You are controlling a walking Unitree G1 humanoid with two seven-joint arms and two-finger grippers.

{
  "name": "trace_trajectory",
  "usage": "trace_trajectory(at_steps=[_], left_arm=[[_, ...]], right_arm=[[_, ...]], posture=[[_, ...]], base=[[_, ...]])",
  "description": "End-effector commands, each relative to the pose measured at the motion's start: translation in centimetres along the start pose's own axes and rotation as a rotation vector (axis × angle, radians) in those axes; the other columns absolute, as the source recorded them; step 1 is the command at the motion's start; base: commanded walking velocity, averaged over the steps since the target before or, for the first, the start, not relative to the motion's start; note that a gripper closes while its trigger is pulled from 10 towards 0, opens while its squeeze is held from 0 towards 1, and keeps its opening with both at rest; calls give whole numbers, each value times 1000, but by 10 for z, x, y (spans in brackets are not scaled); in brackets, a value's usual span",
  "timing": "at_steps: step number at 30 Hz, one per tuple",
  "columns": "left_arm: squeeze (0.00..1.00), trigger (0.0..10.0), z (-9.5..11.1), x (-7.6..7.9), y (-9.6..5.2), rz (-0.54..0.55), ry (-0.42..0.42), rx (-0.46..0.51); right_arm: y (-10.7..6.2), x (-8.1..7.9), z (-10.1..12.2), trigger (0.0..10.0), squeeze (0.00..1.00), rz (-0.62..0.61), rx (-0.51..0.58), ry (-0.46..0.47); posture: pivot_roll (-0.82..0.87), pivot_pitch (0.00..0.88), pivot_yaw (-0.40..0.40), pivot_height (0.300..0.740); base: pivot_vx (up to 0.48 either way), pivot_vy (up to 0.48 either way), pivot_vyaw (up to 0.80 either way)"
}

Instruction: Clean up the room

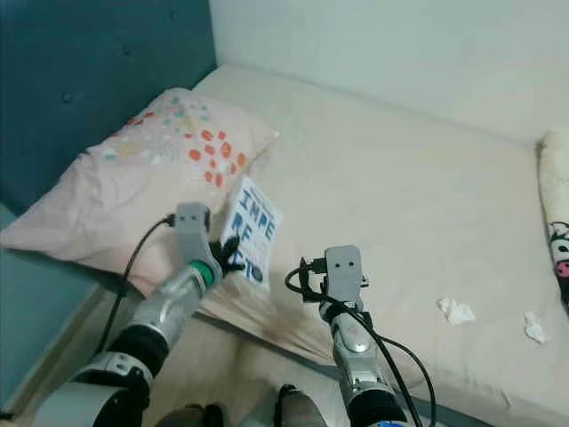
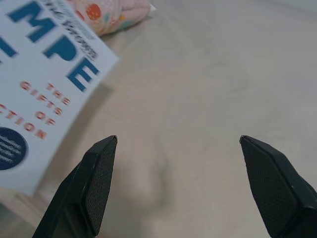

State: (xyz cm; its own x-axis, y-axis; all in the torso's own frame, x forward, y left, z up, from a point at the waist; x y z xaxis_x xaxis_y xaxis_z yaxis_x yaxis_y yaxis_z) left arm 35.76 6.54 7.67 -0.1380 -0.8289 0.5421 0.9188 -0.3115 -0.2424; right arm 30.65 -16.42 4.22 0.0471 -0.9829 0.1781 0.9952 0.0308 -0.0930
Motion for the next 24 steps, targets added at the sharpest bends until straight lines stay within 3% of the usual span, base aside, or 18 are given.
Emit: trace_trajectory(at_steps=[1, 8, 11, 14, 15, 16, 17, 18, 19, 20, 22, 23, 24], left_arm=[[0, 10000, -7, 6, 1, -10, -49, -26], [0, 10000, -25, 14, -1, -57, -101, -104], [0, 10000, -25, 21, -1, -99, -169, -106], [0, 10000, -24, 23, 0, -115, -186, -106], [0, 10000, -20, 29, 0, -170, -222, -109], [0, 10000, -20, 29, 0, -170, -222, -109], [0, 10000, -15, 36, 0, -236, -261, -113], [0, 10000, -15, 36, 0, -236, -261, -113], [0, 10000, -11, 38, -1, -278, -297, -112], [0, 10000, -7, 38, -2, -316, -328, -116], [0, 10000, -4, 38, -2, -344, -350, -119], [0, 10000, -1, 38, -3, -374, -374, -121], [0, 10000, -1, 38, -3, -374, -374, -121]], right_arm=[[-4, 0, -6, 10000, 0, 5, -28, 6], [-5, -3, -7, 10000, 0, 27, -39, 14], [-6, -9, -13, 10000, 0, 47, -88, 147], [-6, -11, -14, 10000, 0, 53, -102, 192], [-5, -10, -15, 10000, 0, 32, -116, 273], [-5, -10, -15, 10000, 0, 32, -116, 273], [-3, -8, -16, 10000, 0, 6, -129, 359], [-3, -8, -16, 10000, 0, 6, -129, 359], [-2, -5, -14, 10000, 0, -15, -121, 435], [0, -3, -12, 10000, 678, -24, -104, 503], [0, -1, -10, 10000, 678, -29, -91, 550], [0, 1, -8, 10000, 1000, -24, -72, 604], [0, 1, -8, 10000, 1000, -24, -72, 604]], posture=[[-63, 109, 36, 740], [-68, 124, 33, 740], [-59, 128, 28, 740], [-59, 128, 28, 740], [-57, 128, 27, 740], [-57, 128, 27, 740], [-57, 128, 27, 740], [-57, 128, 27, 740], [-50, 124, 28, 740], [-50, 121, 32, 740], [-50, 121, 32, 740], [-50, 119, 36, 740], [-50, 119, 36, 740]], base=[[0, 0, 0], [0, 0, 0], [0, 0, 0], [0, 0, 0], [0, 0, 0], [0, 0, 0], [0, 0, 0], [0, 0, 0], [0, 0, 0], [0, 0, 0], [0, 0, 0], [0, 0, 0], [0, 0, 0]])
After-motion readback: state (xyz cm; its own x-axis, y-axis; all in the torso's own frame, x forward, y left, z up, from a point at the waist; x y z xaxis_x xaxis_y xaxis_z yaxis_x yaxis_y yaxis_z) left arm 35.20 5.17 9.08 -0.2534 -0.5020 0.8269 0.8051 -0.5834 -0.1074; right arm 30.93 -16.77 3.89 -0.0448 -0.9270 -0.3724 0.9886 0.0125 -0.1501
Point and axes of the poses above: a point about 5 cm out from each wrist's last joint towards the gripper, its own y axis pointing out of the wrist towards the gripper, its own z axis along the axis of the wrist's last joint, x = y × z, the point moved 1 cm from there along y, pointing out of the wrist towards the gripper, and after that the axes turned 6 degrees about -y, right-handed, at the moved point
